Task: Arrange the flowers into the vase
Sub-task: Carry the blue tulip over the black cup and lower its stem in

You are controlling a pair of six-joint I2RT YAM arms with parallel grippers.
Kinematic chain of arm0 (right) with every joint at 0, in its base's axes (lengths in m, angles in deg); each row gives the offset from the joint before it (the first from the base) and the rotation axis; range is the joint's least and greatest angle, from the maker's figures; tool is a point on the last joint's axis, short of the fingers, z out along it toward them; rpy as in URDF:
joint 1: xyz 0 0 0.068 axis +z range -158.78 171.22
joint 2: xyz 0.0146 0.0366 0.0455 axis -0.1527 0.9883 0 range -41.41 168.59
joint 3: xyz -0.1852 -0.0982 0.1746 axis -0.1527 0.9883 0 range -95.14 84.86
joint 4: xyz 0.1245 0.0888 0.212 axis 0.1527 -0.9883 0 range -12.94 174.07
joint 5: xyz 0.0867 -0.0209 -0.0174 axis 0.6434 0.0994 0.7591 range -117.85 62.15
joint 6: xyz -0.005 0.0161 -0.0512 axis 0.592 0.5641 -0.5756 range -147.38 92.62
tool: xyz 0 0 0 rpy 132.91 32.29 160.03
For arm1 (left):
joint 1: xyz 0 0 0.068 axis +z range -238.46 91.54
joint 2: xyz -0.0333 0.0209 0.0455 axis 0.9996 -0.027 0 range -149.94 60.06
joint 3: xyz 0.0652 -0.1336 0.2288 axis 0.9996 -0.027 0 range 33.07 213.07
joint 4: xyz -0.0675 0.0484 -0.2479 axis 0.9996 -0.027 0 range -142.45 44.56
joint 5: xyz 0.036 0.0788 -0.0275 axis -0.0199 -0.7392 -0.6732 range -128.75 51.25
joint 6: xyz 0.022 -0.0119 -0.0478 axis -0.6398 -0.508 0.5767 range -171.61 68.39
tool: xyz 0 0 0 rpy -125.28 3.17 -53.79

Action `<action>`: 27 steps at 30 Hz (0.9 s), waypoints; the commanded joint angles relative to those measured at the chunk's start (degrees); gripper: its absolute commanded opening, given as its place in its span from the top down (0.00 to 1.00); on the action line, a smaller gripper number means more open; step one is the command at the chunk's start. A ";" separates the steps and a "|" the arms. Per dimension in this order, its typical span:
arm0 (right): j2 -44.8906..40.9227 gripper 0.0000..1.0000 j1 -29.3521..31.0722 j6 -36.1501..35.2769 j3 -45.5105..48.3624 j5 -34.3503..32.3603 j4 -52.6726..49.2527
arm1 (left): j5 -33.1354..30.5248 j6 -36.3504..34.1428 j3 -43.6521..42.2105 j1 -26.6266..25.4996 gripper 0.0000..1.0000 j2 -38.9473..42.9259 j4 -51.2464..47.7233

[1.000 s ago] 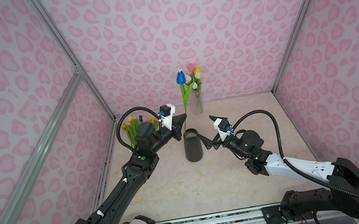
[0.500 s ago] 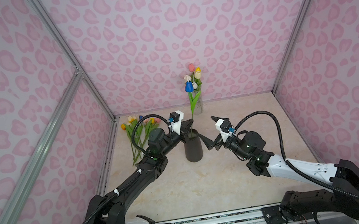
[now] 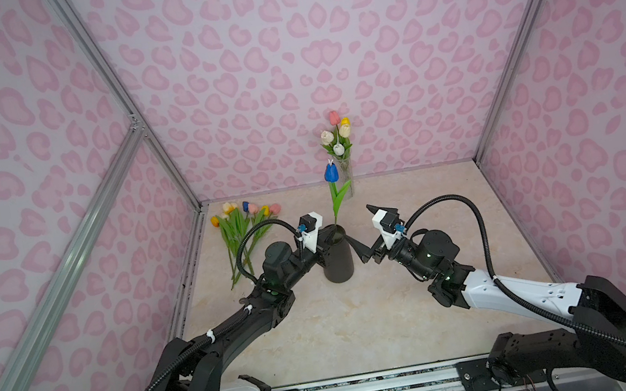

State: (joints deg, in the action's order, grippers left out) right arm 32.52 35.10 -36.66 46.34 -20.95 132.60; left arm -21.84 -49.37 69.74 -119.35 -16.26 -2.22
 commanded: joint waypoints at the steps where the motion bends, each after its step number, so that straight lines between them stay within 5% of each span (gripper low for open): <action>1: 0.55 0.05 0.07 -0.81 -0.57 -0.13 1.56 | -1.36 -1.74 -0.56 -0.47 0.95 0.46 3.12; 4: 0.64 0.05 0.07 -1.17 -0.58 -0.37 1.39 | -1.87 -2.85 -0.62 -0.83 0.78 1.07 1.58; 8: 0.68 0.05 0.07 -1.58 -0.50 -0.57 1.22 | -2.81 -4.06 -1.29 -1.25 0.69 1.87 0.11; 27: 1.81 0.05 -0.07 -1.99 -0.85 0.03 1.92 | -9.40 -7.86 -0.12 0.00 0.67 13.82 -10.23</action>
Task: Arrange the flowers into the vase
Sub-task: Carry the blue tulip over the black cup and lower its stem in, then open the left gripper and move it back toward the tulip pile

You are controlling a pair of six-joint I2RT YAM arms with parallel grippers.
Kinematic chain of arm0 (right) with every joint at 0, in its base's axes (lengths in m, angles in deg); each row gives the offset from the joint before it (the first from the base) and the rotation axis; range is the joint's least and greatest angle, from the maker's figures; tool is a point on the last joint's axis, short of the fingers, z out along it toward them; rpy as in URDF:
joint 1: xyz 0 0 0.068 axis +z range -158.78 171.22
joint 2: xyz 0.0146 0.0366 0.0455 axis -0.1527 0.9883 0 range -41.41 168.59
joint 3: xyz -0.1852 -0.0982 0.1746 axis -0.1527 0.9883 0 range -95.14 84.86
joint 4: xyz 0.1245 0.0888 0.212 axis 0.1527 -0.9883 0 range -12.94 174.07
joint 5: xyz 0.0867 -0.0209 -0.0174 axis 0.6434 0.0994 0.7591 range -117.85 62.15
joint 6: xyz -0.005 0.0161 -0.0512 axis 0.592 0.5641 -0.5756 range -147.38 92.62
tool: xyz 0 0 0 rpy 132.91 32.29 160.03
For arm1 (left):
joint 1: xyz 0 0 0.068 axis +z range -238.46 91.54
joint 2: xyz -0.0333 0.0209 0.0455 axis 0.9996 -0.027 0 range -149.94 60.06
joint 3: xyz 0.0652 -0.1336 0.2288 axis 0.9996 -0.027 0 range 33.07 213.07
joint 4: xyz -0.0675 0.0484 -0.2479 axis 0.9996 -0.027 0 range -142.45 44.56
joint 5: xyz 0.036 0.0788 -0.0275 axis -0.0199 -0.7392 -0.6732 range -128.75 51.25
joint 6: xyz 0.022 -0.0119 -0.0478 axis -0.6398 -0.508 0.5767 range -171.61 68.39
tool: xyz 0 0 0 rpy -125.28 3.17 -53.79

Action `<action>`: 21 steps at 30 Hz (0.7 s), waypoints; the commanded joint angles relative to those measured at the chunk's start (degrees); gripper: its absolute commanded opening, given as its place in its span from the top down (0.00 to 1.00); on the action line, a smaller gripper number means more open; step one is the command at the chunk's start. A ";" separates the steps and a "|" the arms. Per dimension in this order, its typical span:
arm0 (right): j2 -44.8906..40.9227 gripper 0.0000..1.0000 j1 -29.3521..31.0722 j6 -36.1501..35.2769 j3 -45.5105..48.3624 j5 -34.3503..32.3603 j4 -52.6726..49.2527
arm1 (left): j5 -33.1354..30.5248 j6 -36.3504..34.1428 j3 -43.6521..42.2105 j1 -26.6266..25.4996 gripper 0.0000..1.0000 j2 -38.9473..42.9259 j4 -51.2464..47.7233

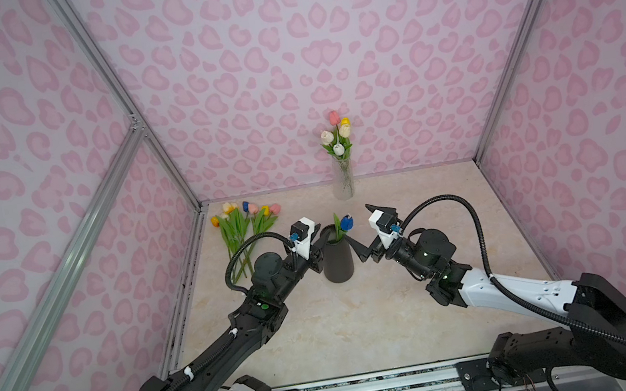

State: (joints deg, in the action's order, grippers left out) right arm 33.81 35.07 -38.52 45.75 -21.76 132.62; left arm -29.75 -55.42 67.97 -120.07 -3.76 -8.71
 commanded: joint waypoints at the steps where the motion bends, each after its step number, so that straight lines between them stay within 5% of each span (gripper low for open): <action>1: 0.62 0.05 0.00 0.05 -0.26 0.94 1.96 | -1.39 -2.42 2.31 1.45 0.66 1.65 -5.34; 7: -1.18 0.05 -1.05 4.17 -1.31 0.60 1.23 | -5.87 -1.61 8.53 9.85 0.65 -1.87 -16.26; 15: -5.48 0.08 -10.15 19.40 -12.14 4.41 -18.39 | -14.10 2.90 14.24 19.36 0.65 -10.05 -24.02; 21: -5.58 0.11 -11.07 17.64 -12.97 4.29 -23.57 | -15.02 6.27 21.16 25.29 0.65 -21.09 -34.12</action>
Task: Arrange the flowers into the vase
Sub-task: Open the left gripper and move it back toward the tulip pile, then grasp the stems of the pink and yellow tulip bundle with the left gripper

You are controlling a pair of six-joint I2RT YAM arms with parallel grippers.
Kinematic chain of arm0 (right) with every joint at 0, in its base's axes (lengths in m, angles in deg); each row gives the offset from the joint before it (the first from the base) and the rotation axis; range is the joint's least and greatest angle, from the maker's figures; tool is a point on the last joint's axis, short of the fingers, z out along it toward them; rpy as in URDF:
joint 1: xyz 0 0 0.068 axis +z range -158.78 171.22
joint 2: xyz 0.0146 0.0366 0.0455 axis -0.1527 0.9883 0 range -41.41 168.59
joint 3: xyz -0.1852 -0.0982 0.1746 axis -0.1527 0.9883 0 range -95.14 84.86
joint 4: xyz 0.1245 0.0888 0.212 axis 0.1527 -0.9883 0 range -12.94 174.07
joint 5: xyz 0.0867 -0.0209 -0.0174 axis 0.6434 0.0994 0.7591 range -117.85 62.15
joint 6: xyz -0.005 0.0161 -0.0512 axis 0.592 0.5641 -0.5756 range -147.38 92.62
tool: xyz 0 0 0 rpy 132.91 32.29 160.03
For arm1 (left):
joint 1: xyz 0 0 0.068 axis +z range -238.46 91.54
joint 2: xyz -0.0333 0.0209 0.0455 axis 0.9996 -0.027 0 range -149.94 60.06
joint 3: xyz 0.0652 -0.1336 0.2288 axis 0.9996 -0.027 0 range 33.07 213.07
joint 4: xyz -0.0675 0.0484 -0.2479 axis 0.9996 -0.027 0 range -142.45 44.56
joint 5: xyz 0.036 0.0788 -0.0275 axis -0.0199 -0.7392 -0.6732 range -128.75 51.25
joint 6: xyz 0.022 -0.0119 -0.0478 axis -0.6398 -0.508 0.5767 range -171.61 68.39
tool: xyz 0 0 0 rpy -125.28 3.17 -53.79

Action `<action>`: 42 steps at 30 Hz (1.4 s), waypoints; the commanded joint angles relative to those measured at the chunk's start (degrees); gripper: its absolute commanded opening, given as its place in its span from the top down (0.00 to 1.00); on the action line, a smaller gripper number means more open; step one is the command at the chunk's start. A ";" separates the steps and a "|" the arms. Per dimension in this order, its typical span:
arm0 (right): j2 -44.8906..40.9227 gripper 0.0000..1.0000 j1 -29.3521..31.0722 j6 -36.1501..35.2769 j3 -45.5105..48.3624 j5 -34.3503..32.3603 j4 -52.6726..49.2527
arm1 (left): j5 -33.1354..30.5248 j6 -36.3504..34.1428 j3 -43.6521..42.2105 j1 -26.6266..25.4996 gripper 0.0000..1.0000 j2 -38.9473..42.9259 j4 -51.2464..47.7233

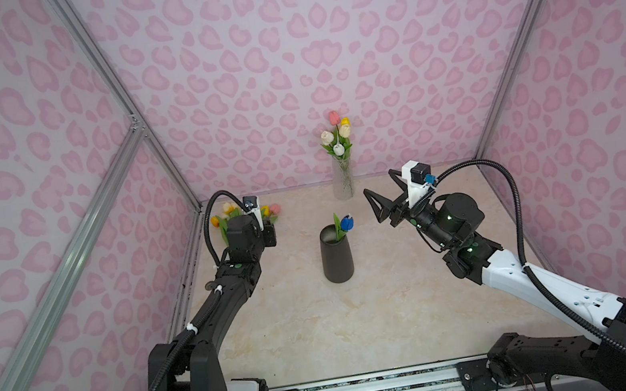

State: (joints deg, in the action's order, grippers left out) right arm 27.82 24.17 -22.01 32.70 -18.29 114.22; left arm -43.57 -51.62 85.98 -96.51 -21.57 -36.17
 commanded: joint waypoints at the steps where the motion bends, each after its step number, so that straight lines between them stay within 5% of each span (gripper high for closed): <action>1: 0.59 0.12 -0.16 1.01 0.20 0.77 -5.53 | -1.37 2.87 5.12 2.42 0.61 -5.52 -9.36; 8: 1.94 0.12 -0.05 0.73 1.65 1.44 -3.89 | -5.16 0.76 17.57 3.23 0.58 -18.57 -25.48; 28: 1.84 0.12 -0.08 -0.27 3.89 0.46 -0.76 | -3.29 -5.92 41.31 7.09 0.59 -40.93 -44.24; 42: -1.98 0.11 -0.02 -2.33 7.36 -1.21 0.42 | -2.52 -5.28 51.53 7.26 0.72 -49.77 -54.24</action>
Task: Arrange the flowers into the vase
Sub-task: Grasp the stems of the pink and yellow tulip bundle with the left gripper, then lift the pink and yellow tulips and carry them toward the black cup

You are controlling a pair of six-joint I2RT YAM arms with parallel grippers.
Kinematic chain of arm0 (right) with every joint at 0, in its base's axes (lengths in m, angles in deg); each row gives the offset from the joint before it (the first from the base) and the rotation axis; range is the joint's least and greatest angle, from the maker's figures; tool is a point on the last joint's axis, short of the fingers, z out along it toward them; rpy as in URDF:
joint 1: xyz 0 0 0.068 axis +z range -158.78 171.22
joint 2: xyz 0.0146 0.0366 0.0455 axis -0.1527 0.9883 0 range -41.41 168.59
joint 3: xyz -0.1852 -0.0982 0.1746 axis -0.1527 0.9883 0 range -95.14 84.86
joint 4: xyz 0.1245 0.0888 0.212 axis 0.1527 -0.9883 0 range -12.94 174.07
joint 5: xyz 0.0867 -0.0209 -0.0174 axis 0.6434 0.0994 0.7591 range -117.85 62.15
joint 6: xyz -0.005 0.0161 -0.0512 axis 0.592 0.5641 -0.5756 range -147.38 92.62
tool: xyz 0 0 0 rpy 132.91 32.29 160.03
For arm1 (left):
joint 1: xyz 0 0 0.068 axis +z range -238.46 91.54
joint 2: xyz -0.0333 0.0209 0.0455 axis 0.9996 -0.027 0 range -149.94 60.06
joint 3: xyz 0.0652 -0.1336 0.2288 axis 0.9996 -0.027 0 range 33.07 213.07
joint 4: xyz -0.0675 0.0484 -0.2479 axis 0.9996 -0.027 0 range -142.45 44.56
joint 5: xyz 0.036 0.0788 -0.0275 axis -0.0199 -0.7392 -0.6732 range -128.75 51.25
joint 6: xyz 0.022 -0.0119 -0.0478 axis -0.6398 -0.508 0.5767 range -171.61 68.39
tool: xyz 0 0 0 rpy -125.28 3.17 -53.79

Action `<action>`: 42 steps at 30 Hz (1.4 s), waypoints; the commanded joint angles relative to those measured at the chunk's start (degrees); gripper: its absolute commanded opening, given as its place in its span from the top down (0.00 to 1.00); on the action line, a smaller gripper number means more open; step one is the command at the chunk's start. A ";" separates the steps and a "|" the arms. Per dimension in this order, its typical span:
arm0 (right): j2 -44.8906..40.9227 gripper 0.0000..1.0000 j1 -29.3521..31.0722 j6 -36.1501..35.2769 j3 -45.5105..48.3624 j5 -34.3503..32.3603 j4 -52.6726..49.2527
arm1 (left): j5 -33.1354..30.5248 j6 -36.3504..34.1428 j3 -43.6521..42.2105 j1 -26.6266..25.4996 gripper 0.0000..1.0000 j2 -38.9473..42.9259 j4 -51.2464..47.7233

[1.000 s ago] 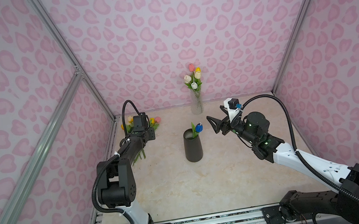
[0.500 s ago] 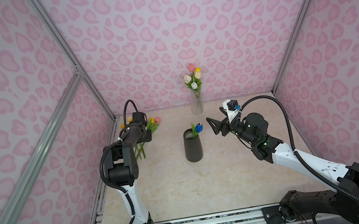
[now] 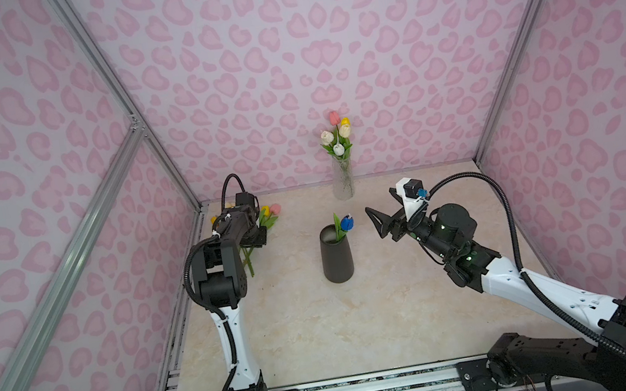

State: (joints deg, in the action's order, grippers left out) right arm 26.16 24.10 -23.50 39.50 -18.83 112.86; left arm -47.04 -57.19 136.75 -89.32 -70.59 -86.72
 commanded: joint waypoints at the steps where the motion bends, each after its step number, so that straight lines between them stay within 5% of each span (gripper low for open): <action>1: -0.50 0.11 0.02 -0.98 0.79 -0.71 2.00 | 1.18 0.38 0.81 0.07 0.78 -0.75 -3.87; 9: -1.29 0.11 0.06 -1.42 1.67 -1.36 2.76 | 1.73 1.51 1.25 0.07 0.97 1.00 -4.22; 22: -3.54 0.11 0.06 -1.68 3.34 -2.40 3.81 | 4.02 4.01 -2.48 -1.11 0.97 14.15 -3.98; 32: -3.99 0.11 0.02 -1.77 4.18 -2.61 5.13 | 16.69 10.64 -20.24 -2.82 0.97 39.43 16.99; 42: -2.07 0.11 1.36 -2.15 8.32 -0.32 15.03 | 21.19 14.99 -44.71 -14.19 0.98 64.74 50.05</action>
State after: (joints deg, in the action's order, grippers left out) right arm 23.47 24.93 -25.01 47.39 -20.27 122.54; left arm -27.98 -43.05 96.03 -101.38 -9.85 -52.36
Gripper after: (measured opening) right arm 0.895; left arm 0.067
